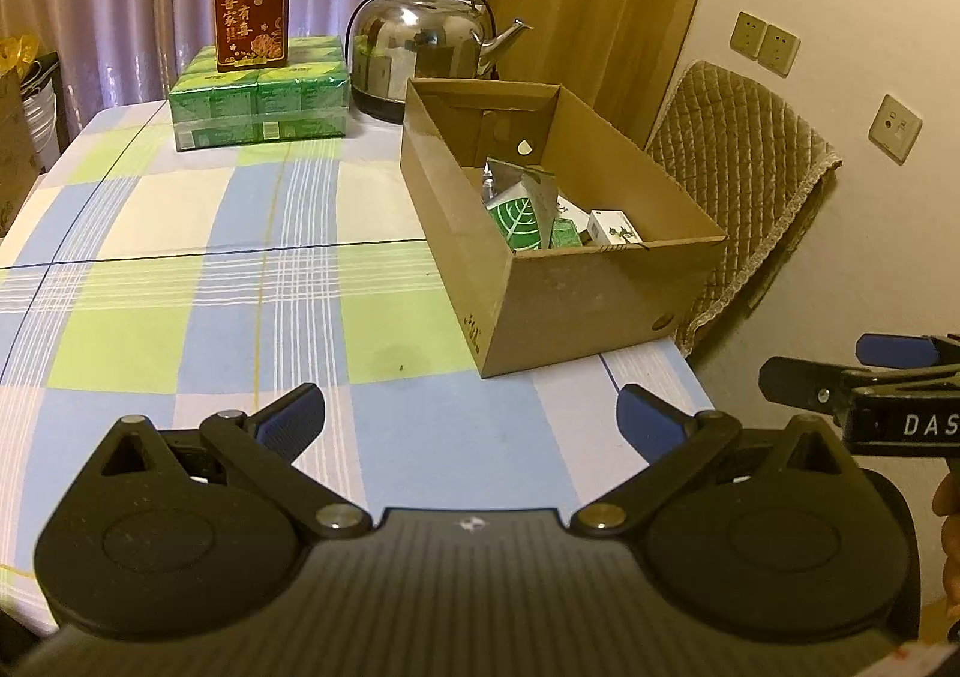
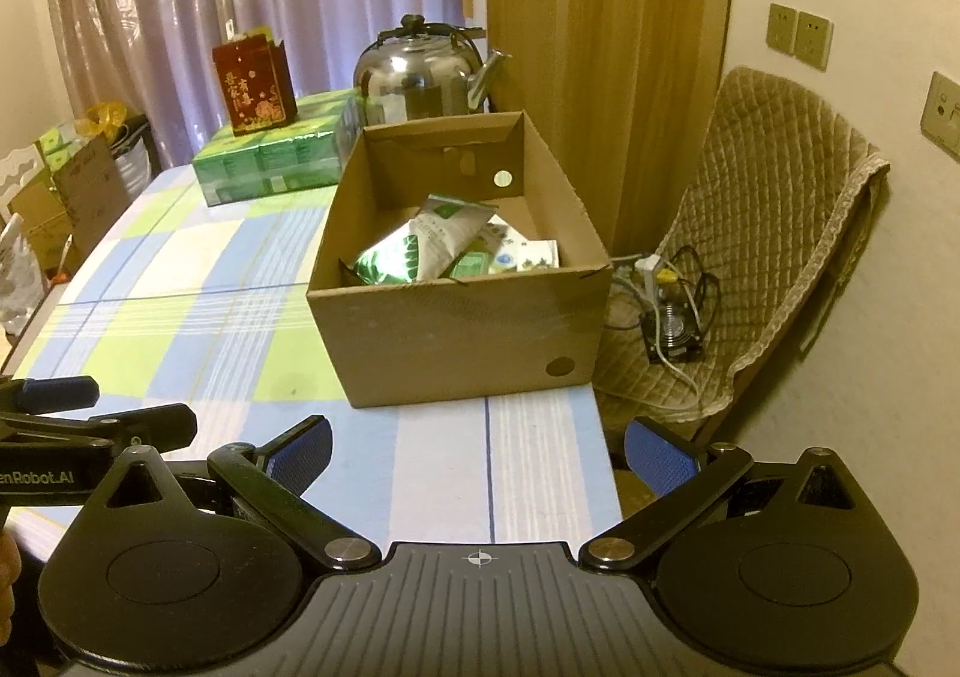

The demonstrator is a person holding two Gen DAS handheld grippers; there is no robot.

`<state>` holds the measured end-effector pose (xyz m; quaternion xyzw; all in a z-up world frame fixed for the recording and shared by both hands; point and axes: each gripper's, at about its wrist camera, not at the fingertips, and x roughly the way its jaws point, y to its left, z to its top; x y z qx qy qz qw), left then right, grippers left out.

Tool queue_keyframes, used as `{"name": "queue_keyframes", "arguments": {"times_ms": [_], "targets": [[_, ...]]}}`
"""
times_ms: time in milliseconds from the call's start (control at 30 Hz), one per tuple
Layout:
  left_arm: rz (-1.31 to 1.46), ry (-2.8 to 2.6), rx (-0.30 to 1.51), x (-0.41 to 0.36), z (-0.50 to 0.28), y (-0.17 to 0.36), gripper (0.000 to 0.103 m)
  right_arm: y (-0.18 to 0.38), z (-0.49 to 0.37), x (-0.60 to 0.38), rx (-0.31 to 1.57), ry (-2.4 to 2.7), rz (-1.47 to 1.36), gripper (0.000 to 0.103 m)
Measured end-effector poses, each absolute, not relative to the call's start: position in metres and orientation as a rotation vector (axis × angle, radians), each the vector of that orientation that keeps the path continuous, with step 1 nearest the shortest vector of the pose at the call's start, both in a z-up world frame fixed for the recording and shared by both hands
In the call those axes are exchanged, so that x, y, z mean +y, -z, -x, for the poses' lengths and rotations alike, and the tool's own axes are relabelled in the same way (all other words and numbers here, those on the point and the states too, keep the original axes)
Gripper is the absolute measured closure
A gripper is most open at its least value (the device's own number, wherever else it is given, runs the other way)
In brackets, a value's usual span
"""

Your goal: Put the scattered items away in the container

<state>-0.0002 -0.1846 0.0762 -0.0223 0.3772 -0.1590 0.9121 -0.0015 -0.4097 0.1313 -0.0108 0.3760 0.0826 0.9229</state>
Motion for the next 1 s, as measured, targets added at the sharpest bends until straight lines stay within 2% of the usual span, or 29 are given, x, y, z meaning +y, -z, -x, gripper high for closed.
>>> {"name": "queue_keyframes", "arguments": {"times_ms": [1000], "targets": [[0.067,0.314,0.77,-0.1786,-0.0027,-0.071,0.001,-0.1226,-0.0025,-0.4019,0.789,-0.182,0.034,0.002]]}}
